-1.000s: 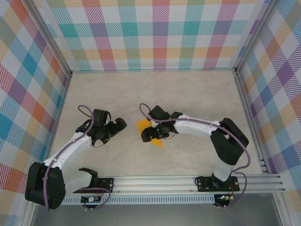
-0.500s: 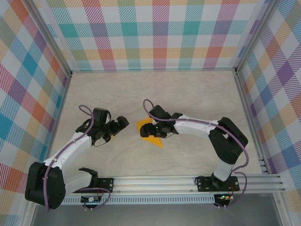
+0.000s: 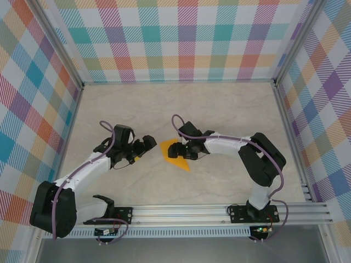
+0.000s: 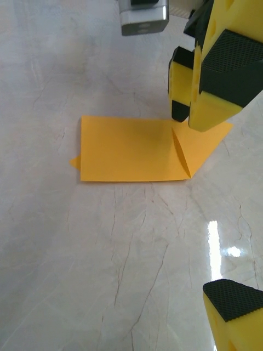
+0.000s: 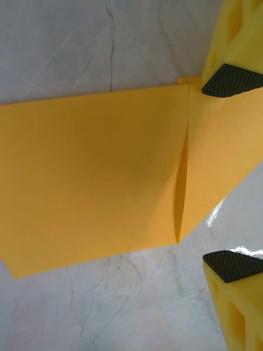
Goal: Fold a paper plane with a square sheet of paper (pick it up from the middle)
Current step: Move the paper to the center of the table, then fold the wing for the fifth time at the center of the table.
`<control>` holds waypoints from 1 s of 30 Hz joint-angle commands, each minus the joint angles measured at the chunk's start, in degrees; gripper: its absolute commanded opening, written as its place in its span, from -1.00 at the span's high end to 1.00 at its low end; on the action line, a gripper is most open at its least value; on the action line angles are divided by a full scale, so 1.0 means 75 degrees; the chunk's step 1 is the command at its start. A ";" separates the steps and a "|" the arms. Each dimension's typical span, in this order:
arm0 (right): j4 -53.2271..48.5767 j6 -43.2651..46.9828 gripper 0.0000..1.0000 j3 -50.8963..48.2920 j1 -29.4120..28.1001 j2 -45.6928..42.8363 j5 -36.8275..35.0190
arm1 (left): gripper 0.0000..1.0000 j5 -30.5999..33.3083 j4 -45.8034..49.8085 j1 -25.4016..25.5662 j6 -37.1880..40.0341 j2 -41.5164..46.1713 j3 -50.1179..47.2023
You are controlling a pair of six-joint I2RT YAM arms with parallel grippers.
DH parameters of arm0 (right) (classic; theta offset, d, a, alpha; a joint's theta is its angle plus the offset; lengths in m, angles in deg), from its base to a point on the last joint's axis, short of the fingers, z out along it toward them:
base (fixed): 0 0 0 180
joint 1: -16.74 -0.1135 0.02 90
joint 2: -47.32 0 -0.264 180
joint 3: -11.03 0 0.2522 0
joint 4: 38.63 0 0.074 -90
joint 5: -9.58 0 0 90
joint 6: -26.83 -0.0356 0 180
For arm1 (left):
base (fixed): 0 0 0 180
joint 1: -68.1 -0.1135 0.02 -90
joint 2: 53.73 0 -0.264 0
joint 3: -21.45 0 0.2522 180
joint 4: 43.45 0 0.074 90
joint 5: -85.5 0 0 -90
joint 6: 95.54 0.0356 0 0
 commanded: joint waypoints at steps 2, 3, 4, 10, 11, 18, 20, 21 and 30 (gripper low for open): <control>0.0277 -0.0111 -0.53 -0.0222 0.0101 0.0122 0.0251 | -0.95 -0.0344 -0.0420 0.0246 -0.0232 -0.0204 -0.0069; 0.0298 -0.0129 -0.53 -0.0257 0.0113 0.0133 0.0263 | -0.94 -0.0398 -0.0487 0.0293 -0.0263 -0.0266 -0.0070; 0.0311 -0.0144 -0.53 -0.0278 0.0136 0.0137 0.0275 | -0.93 -0.0432 -0.0525 0.0327 -0.0335 -0.0320 -0.0060; 0.0511 -0.0264 -0.53 -0.0445 0.0265 0.0145 0.0500 | -0.76 -0.0641 -0.0990 0.0746 -0.0846 -0.0749 -0.0065; 0.0534 -0.0288 -0.53 -0.0460 0.0277 0.0147 0.0525 | -0.68 -0.0643 -0.1088 0.0836 -0.0949 -0.0842 -0.0066; 0.0619 -0.0312 -0.46 -0.0541 0.0336 0.0192 0.0585 | -0.10 -0.0379 -0.1625 0.1157 -0.1450 -0.1351 -0.0136; 0.0611 -0.0300 -0.46 -0.0554 0.0336 0.0194 0.0586 | -0.05 -0.0353 -0.1668 0.1216 -0.1510 -0.1529 -0.0104; 0.0596 -0.0299 -0.46 -0.0565 0.0336 0.0196 0.0574 | -0.04 -0.0317 -0.1626 0.1254 -0.1526 -0.1624 -0.0080; 0.0598 -0.0288 -0.45 -0.0612 0.0354 0.0160 0.0536 | 0.05 -0.0435 -0.2036 0.1500 -0.1636 -0.2360 0.0062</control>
